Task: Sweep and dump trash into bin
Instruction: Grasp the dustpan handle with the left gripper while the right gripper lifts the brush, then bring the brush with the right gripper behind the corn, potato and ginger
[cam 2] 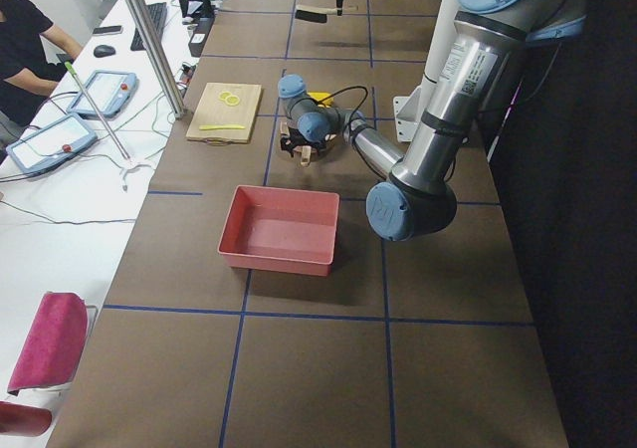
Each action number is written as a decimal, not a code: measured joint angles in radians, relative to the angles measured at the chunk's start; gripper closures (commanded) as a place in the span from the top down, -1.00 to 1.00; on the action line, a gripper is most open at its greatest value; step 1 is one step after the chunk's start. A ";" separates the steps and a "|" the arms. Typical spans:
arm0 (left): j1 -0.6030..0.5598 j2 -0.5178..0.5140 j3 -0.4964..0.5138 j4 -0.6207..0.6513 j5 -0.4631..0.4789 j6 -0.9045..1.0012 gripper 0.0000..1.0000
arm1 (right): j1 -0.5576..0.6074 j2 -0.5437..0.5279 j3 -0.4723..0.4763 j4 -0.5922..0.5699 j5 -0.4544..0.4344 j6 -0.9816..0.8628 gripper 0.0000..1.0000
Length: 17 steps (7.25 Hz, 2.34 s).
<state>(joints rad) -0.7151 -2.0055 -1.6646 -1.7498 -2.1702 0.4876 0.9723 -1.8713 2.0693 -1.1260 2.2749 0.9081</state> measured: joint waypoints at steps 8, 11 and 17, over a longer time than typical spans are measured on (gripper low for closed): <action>0.010 -0.022 -0.080 0.191 0.087 -0.017 -1.00 | -0.008 0.047 0.005 -0.059 -0.001 0.003 -1.00; 0.013 -0.080 -0.101 0.332 0.155 0.010 -1.00 | -0.039 0.130 0.021 -0.174 -0.008 0.005 -1.00; 0.073 -0.107 -0.081 0.418 0.202 0.023 -1.00 | -0.190 0.428 0.020 -0.441 -0.050 0.109 -1.00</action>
<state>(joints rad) -0.6424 -2.1127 -1.7451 -1.3318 -1.9683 0.5108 0.7821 -1.4430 2.0889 -1.5672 2.2252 1.0171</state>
